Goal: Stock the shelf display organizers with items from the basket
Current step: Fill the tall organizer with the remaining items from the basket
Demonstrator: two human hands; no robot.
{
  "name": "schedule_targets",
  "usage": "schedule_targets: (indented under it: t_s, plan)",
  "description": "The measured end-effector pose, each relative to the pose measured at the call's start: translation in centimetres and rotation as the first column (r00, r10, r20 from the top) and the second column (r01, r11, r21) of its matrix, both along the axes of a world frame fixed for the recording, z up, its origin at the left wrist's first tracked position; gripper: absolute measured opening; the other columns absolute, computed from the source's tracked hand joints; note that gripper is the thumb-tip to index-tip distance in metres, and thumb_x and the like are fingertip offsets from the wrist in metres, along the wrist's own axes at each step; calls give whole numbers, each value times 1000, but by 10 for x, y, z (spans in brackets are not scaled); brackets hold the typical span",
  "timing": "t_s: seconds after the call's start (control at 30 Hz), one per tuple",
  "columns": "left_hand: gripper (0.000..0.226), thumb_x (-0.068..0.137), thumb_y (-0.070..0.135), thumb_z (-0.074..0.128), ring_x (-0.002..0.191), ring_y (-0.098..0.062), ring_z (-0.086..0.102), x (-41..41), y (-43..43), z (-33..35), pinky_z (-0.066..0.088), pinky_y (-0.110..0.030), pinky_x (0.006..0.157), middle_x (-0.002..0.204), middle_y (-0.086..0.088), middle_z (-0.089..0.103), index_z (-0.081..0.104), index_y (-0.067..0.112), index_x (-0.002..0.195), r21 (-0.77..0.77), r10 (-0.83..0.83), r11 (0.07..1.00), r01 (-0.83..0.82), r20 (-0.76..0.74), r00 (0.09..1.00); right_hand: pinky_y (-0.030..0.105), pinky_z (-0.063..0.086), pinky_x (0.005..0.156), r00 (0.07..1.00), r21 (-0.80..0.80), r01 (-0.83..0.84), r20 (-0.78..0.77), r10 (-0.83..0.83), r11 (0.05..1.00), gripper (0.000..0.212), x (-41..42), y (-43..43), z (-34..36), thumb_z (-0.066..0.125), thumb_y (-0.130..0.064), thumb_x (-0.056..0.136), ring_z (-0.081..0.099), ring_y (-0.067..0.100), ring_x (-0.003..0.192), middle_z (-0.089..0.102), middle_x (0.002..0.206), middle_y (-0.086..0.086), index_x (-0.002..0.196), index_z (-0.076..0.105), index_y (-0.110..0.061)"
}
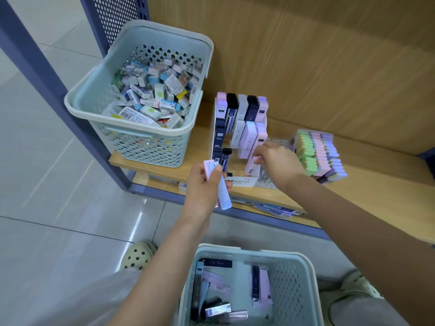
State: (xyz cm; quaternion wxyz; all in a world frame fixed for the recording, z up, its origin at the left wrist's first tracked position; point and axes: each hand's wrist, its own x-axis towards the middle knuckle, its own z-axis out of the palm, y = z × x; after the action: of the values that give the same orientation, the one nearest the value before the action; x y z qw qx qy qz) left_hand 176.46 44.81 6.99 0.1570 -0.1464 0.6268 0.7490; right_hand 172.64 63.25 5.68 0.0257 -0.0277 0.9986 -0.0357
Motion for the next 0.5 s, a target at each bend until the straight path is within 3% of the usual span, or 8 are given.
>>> schedule_targets:
  t_s: [0.13, 0.23, 0.33, 0.37, 0.43, 0.5]
  plan:
    - [6, 98, 20, 48, 68, -15, 61, 1, 2, 0, 54, -46, 74, 80, 1, 58, 47, 15, 101, 1, 1, 1000, -1, 8, 1000, 32, 39, 62, 997, 33, -26, -72, 28, 999, 22, 7, -1, -7, 52, -5, 93, 55, 30, 97, 53, 112, 9, 114, 57, -7]
    - [8, 98, 24, 46, 70, -17, 61, 1, 4, -1, 52, -34, 61, 83, 0, 57, 47, 20, 92, 26, -13, 1000, 12, 17, 1000, 36, 43, 58, 993, 29, 28, -118, -24, 999, 25, 9, -2, -10, 56, 2, 88, 54, 30, 90, 51, 111, 11, 112, 53, -5]
    - [14, 98, 29, 46, 67, -18, 59, 3, 4, -1, 51, -26, 54, 84, -3, 54, 47, 21, 86, 23, -20, 1000, 20, 28, 999, 32, 41, 65, 985, 17, -14, -175, 17, 1000, 28, 12, -7, -8, 56, 4, 86, 54, 28, 101, 56, 109, 10, 112, 58, -6]
    - [16, 97, 29, 47, 64, -18, 57, 3, 3, -1, 50, -24, 51, 83, -3, 52, 47, 20, 85, 13, -24, 1000, 24, 20, 1000, 32, 43, 70, 975, -40, -61, -216, 51, 997, 28, 15, -11, -5, 55, 3, 87, 54, 27, 102, 58, 109, 10, 113, 60, -7]
    - [18, 97, 28, 48, 54, -14, 54, 5, 2, -1, 47, -21, 45, 76, -2, 51, 47, 18, 82, -25, -33, 999, 32, -14, 999, 25, 44, 78, 973, -310, -120, -226, 49, 943, 25, 24, -25, 6, 52, -6, 93, 56, 14, 99, 58, 110, 4, 117, 58, -10]
    - [19, 96, 27, 49, 44, -8, 50, 6, 1, 0, 45, -21, 44, 68, 0, 51, 48, 17, 80, -61, -46, 997, 43, -51, 998, 12, 43, 81, 992, -585, -122, -108, 72, 802, 30, 39, -43, 19, 50, -15, 96, 54, -1, 91, 54, 113, -3, 126, 52, -16]
